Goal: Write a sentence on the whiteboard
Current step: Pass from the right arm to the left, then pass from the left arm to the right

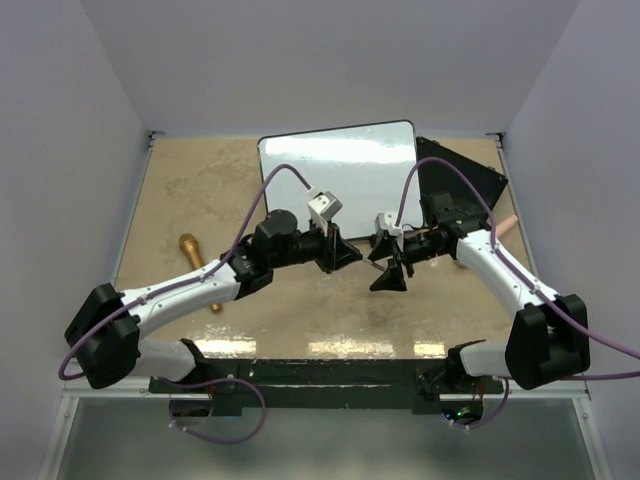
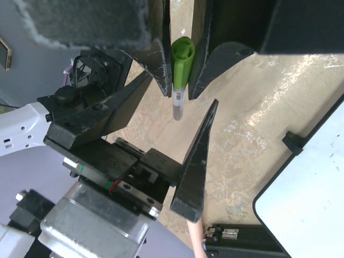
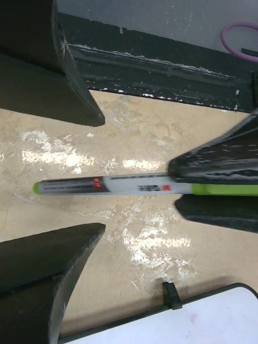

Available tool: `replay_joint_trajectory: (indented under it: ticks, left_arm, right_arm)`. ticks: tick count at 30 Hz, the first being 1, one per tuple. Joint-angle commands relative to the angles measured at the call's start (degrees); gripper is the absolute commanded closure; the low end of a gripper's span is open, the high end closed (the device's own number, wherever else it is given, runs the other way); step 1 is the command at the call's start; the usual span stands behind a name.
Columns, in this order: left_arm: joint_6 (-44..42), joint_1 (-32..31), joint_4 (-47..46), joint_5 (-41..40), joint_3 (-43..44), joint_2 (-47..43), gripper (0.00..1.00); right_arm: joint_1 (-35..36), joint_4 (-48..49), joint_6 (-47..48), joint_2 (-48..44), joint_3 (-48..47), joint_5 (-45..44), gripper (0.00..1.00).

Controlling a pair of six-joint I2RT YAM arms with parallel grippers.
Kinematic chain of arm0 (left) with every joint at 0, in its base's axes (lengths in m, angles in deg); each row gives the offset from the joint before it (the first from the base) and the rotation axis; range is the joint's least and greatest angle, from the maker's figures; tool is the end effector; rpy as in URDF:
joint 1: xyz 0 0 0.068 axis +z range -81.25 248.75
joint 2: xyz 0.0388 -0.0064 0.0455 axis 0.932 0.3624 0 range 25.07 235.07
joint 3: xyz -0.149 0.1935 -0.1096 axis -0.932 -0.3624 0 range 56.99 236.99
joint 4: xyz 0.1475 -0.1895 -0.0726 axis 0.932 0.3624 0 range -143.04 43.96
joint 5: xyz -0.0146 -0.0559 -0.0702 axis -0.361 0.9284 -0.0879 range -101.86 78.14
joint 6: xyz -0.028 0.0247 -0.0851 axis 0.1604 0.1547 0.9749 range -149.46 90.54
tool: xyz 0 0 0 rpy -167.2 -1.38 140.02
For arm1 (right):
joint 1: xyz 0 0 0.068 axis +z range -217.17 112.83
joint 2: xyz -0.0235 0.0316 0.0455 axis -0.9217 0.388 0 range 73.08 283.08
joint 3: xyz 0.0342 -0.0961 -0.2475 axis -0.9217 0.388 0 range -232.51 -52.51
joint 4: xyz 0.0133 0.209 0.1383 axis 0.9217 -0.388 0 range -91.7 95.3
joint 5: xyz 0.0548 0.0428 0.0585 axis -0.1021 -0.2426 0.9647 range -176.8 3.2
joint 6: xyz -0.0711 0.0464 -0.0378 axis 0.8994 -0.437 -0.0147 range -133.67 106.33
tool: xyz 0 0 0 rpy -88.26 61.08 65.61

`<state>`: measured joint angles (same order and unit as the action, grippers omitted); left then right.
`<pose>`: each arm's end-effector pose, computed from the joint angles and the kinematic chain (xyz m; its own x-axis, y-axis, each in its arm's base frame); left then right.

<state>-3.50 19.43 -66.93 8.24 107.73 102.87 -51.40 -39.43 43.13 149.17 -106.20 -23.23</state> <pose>0.2060 -0.2836 0.2787 -0.5406 -0.0015 -0.8413 0.7715 0.3978 -0.4965 0.2106 0.1374 0.2285 -0.1042 -0.4164 -0.9032 -0.9916 -0.0268 0.1267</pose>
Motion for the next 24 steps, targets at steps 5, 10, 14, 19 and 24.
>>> replay_joint_trajectory:
  ticks: [5, 10, 14, 19, 24]
  left_arm:
    - [11.47, 0.63, -26.96, -4.18, -17.59, -14.6, 1.0]
    - [12.19, 0.63, -36.02, -6.99, -25.15, -22.32, 1.0]
    - [10.96, 0.54, -39.89, -9.46, -27.53, -27.69, 1.0]
    - [12.1, 0.45, -47.89, -11.22, -30.69, -32.0, 1.0]
    - [13.77, 0.37, -55.17, -9.46, -30.62, -29.65, 1.0]
  right_arm:
    - [0.31, -6.67, 1.39, -5.69, -7.82, 1.03, 0.12]
    - [0.23, -16.95, 3.76, -4.38, -21.59, -4.24, 0.12]
    - [0.31, -20.31, 0.34, -5.42, -27.51, -3.38, 0.12]
    - [0.31, -12.33, -9.75, -9.55, -25.51, 3.91, 0.12]
    - [0.23, 4.81, -27.4, -12.37, -20.94, 8.22, 0.12]
